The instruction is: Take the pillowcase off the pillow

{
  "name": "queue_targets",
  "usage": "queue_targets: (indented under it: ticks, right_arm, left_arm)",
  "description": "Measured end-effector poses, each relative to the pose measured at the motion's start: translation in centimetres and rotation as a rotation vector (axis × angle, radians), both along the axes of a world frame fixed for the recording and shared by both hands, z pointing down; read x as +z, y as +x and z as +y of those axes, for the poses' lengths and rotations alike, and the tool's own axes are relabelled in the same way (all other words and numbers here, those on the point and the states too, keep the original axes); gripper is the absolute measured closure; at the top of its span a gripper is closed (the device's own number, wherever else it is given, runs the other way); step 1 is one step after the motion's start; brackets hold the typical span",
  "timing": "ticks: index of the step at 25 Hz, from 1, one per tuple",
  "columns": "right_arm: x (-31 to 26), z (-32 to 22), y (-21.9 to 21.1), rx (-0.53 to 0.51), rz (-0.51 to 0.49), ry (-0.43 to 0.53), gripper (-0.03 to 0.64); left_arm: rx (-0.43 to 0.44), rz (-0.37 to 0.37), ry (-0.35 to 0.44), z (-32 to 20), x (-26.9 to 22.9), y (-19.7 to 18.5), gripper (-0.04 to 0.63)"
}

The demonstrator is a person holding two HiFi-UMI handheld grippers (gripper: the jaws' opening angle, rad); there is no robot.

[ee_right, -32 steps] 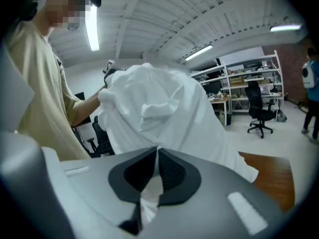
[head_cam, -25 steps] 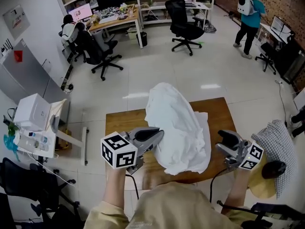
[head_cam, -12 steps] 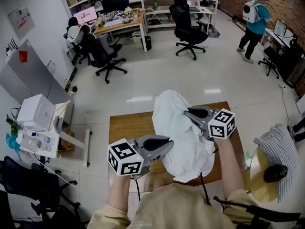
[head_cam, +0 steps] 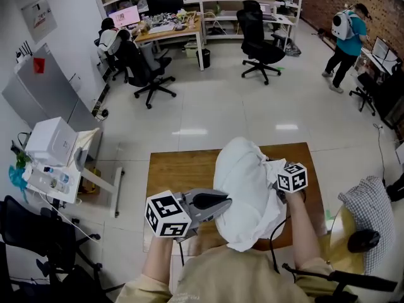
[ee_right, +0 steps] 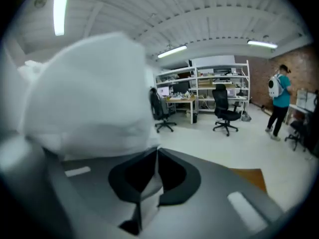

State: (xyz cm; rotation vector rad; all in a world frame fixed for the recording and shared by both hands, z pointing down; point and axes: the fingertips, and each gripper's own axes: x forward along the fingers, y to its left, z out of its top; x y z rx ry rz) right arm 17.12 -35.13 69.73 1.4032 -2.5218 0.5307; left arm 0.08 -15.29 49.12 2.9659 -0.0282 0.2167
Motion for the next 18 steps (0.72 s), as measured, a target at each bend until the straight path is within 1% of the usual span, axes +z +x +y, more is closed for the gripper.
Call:
queue_targets:
  ticks: [1,2,3,4,5,7,9,10,11,12,13,14,15,16,17,18]
  right_arm:
    - [-2.4,0.3,-0.4,-0.033,-0.065,0.027,0.61]
    - [-5.2,0.7,-0.8,-0.068,-0.133,0.055,0.585]
    - [-8.1,1.2,-1.0,-0.101,-0.177,0.09,0.513]
    - [-11.0,1.6,-1.2,-0.127,-0.189,0.135,0.46]
    - [-13.6,2.0,-1.2,-0.142,-0.179,0.187,0.426]
    - [-18.6,2.7,-0.8,-0.151,-0.162,0.283,0.414]
    - [-23.0,3.2,-0.2,-0.151,-0.201,0.354,0.414]
    - [-24.5,3.1,-0.4,-0.167,-0.221,0.37,0.421]
    - [-25.3,2.7,-1.2,-0.202,-0.219,0.367,0.43]
    - [-25.2,1.8,-2.5,-0.254,-0.191,0.344,0.431]
    - [-24.5,0.8,-4.1,-0.31,-0.142,0.304,0.429]
    - [-23.1,-0.3,-5.7,-0.359,-0.086,0.251,0.415]
    - [-21.3,-1.2,-7.1,-0.394,-0.04,0.189,0.414]
    - [-19.5,-2.0,-8.0,-0.417,-0.018,0.12,0.414]
    - [-17.7,-2.4,-8.7,-0.435,-0.025,0.05,0.416]
    - [-16.3,-2.4,-9.0,-0.457,-0.06,-0.012,0.421]
  left_arm:
    - [0.008,0.006,0.002,0.0,-0.2,0.1,0.586]
    - [0.018,0.018,0.004,0.1,-0.6,0.2,0.586]
    - [0.026,0.029,0.01,0.2,-1.0,0.2,0.586]
    - [0.032,0.037,0.019,0.2,-1.4,0.1,0.586]
    - [0.037,0.04,0.031,0.2,-1.6,0.1,0.586]
    - [0.043,0.038,0.047,0.3,-1.8,0.2,0.586]
    - [0.052,0.037,0.052,0.6,-1.5,0.5,0.586]
    - [0.06,0.039,0.053,0.7,-1.4,0.6,0.586]
    - [0.07,0.041,0.056,0.7,-1.4,0.6,0.586]
    - [0.081,0.043,0.06,0.8,-1.5,0.6,0.586]
    - [0.093,0.044,0.064,0.8,-1.6,0.6,0.586]
    - [0.105,0.045,0.067,1.1,-1.6,0.7,0.586]
    - [0.116,0.045,0.072,1.4,-1.7,0.8,0.586]
    - [0.123,0.044,0.076,1.8,-1.6,1.0,0.586]
    - [0.125,0.041,0.08,2.3,-1.6,1.2,0.586]
    - [0.122,0.033,0.087,2.6,-1.4,1.5,0.586]
